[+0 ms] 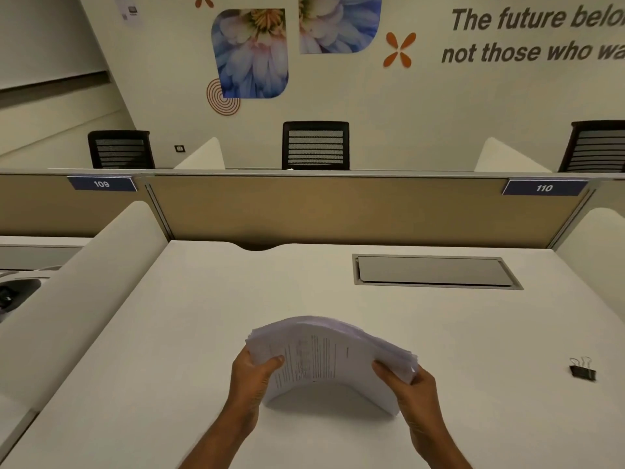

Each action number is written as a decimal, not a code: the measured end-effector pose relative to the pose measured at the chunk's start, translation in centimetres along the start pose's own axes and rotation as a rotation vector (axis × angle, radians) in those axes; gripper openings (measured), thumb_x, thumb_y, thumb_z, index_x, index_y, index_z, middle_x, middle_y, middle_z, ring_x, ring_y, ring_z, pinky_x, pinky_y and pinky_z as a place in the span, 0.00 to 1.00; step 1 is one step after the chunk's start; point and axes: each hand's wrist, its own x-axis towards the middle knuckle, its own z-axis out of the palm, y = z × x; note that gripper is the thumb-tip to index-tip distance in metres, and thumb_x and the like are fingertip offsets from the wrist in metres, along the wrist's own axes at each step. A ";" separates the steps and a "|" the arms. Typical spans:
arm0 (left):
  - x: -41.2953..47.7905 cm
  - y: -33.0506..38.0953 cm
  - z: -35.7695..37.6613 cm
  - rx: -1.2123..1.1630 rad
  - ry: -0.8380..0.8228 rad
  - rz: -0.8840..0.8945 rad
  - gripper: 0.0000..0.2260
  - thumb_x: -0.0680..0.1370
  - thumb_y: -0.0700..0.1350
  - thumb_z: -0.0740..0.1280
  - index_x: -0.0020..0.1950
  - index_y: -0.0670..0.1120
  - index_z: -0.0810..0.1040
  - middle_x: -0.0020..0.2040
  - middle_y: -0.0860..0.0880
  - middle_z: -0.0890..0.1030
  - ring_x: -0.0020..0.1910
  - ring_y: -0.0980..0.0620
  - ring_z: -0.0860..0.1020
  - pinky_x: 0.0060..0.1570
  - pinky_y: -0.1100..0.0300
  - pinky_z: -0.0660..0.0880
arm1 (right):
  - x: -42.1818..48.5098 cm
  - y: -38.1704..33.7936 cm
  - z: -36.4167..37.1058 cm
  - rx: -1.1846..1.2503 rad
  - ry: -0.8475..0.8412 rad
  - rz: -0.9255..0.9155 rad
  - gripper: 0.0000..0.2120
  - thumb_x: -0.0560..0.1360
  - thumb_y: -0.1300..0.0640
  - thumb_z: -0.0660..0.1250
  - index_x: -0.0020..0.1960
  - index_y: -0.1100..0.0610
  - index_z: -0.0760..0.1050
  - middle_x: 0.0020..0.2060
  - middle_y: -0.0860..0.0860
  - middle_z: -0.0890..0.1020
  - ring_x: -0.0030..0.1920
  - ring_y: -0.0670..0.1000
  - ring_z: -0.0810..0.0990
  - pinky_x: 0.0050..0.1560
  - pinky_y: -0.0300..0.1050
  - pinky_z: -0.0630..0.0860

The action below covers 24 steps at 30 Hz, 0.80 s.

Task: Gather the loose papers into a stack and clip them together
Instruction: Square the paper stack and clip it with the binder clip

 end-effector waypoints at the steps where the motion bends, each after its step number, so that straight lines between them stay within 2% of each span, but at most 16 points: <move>1: -0.1 0.1 0.3 0.005 -0.020 -0.005 0.19 0.74 0.34 0.73 0.62 0.48 0.78 0.54 0.47 0.84 0.55 0.46 0.80 0.44 0.56 0.77 | 0.0 0.0 0.3 -0.011 -0.012 0.007 0.14 0.70 0.58 0.79 0.55 0.50 0.83 0.44 0.46 0.89 0.48 0.51 0.85 0.47 0.45 0.80; 5: 0.1 0.8 0.4 0.008 -0.030 0.003 0.16 0.73 0.33 0.73 0.53 0.52 0.80 0.50 0.47 0.85 0.51 0.48 0.80 0.44 0.57 0.77 | 0.5 0.0 0.7 -0.057 -0.003 0.028 0.12 0.71 0.55 0.78 0.53 0.51 0.83 0.41 0.48 0.89 0.45 0.53 0.86 0.45 0.49 0.82; 7: 0.4 0.8 0.1 0.014 -0.039 -0.028 0.17 0.72 0.32 0.74 0.52 0.52 0.80 0.50 0.48 0.85 0.51 0.48 0.81 0.46 0.56 0.78 | 1.0 0.1 0.2 -0.059 0.036 0.020 0.10 0.71 0.56 0.78 0.51 0.52 0.83 0.39 0.47 0.88 0.45 0.53 0.85 0.45 0.48 0.80; 9: 0.5 0.6 0.0 0.033 -0.061 -0.059 0.17 0.71 0.31 0.74 0.52 0.50 0.81 0.50 0.46 0.86 0.52 0.46 0.81 0.48 0.55 0.77 | 0.9 0.4 0.1 -0.038 0.043 0.036 0.10 0.72 0.59 0.77 0.53 0.53 0.82 0.41 0.47 0.88 0.46 0.52 0.84 0.44 0.46 0.79; 12: 0.9 1.1 -0.1 0.041 -0.076 -0.010 0.10 0.70 0.36 0.74 0.50 0.45 0.82 0.48 0.40 0.85 0.48 0.44 0.79 0.46 0.53 0.75 | 0.8 0.1 0.3 0.001 0.036 0.016 0.09 0.73 0.59 0.76 0.53 0.56 0.84 0.41 0.54 0.89 0.42 0.54 0.85 0.42 0.46 0.79; 13: 1.0 1.2 -0.2 0.053 -0.075 -0.004 0.11 0.69 0.39 0.74 0.51 0.45 0.82 0.48 0.40 0.85 0.48 0.44 0.79 0.46 0.54 0.75 | 0.9 0.0 0.2 0.007 0.041 0.007 0.08 0.73 0.59 0.77 0.51 0.55 0.85 0.40 0.54 0.89 0.42 0.54 0.85 0.43 0.47 0.79; 14: 1.0 1.1 -0.4 0.059 -0.082 -0.013 0.13 0.69 0.39 0.74 0.53 0.47 0.82 0.49 0.42 0.85 0.49 0.45 0.80 0.46 0.55 0.76 | 1.0 0.0 0.0 0.002 0.038 -0.002 0.07 0.72 0.58 0.77 0.50 0.54 0.85 0.40 0.53 0.89 0.42 0.54 0.84 0.44 0.48 0.79; 16: 1.1 0.6 -0.6 0.052 -0.102 -0.073 0.18 0.72 0.33 0.73 0.57 0.50 0.80 0.53 0.47 0.86 0.55 0.46 0.81 0.50 0.56 0.76 | 0.9 0.4 -0.3 -0.035 0.011 0.006 0.10 0.71 0.59 0.78 0.51 0.52 0.84 0.40 0.49 0.89 0.44 0.51 0.85 0.45 0.44 0.79; 18: 0.9 0.1 -0.7 0.055 -0.102 -0.115 0.20 0.72 0.30 0.72 0.59 0.49 0.80 0.54 0.47 0.85 0.58 0.45 0.80 0.52 0.56 0.75 | 0.6 1.0 -0.4 -0.063 -0.002 0.022 0.12 0.71 0.61 0.78 0.53 0.53 0.84 0.41 0.46 0.89 0.45 0.48 0.85 0.45 0.42 0.79; 22: 0.6 0.5 -0.1 0.062 -0.099 -0.051 0.12 0.69 0.32 0.72 0.48 0.46 0.85 0.45 0.45 0.86 0.48 0.45 0.80 0.49 0.53 0.73 | 0.5 0.8 -0.8 -0.056 0.056 -0.021 0.11 0.72 0.65 0.76 0.53 0.54 0.84 0.44 0.49 0.88 0.45 0.50 0.85 0.46 0.44 0.79; 24: 0.3 1.1 0.3 0.059 -0.101 -0.011 0.12 0.71 0.31 0.71 0.47 0.46 0.85 0.44 0.42 0.86 0.44 0.46 0.79 0.46 0.53 0.74 | 0.7 0.7 -1.1 -0.015 0.084 -0.024 0.10 0.73 0.64 0.76 0.53 0.56 0.83 0.43 0.52 0.87 0.43 0.54 0.84 0.45 0.46 0.78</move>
